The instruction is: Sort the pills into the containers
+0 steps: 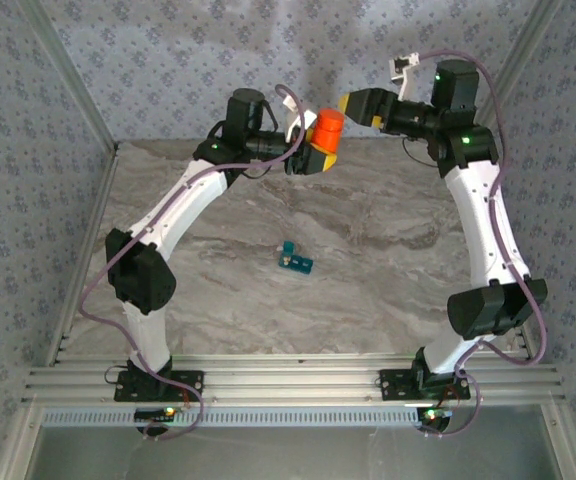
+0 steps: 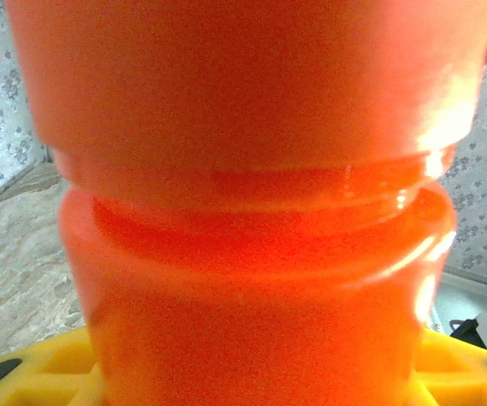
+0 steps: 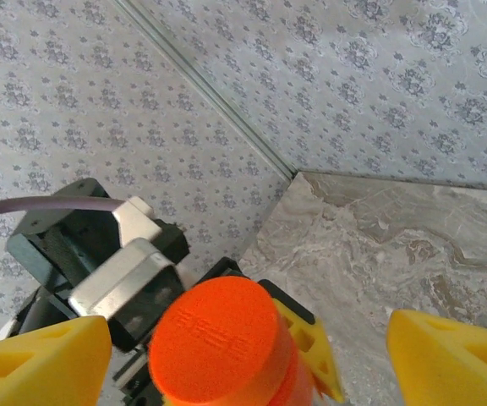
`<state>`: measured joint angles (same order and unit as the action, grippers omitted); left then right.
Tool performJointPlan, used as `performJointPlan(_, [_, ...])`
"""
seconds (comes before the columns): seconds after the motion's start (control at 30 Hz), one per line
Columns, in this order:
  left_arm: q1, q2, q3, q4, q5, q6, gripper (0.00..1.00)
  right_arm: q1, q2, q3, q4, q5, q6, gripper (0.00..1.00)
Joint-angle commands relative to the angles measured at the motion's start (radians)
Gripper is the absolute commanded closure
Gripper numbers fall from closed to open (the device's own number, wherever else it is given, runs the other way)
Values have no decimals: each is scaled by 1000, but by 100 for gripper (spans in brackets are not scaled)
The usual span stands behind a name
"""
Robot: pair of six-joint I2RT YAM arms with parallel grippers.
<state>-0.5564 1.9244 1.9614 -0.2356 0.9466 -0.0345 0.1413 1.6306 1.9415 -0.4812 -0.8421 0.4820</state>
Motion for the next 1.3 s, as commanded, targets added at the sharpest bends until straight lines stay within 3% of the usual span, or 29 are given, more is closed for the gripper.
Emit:
performJointPlan(0.0, [1,-7,46,23,43,10,100,13,0,-7,24,-44,-32,13])
performJointPlan(0.23, [2,2,57,18,53,10,100,46,19,1,29,-72,-52,14])
performJointPlan(0.47, [2,9,71,11,58,11,100,62,41,22,25,-97,-54,22])
performJointPlan(0.8, [1,13,77,5,58,14,100,75,46,18,14,-97,-59,51])
performJointPlan(1.27, [-19,-16,69,34,-60,24,100,151,1,-85,-24,105,-74,63])
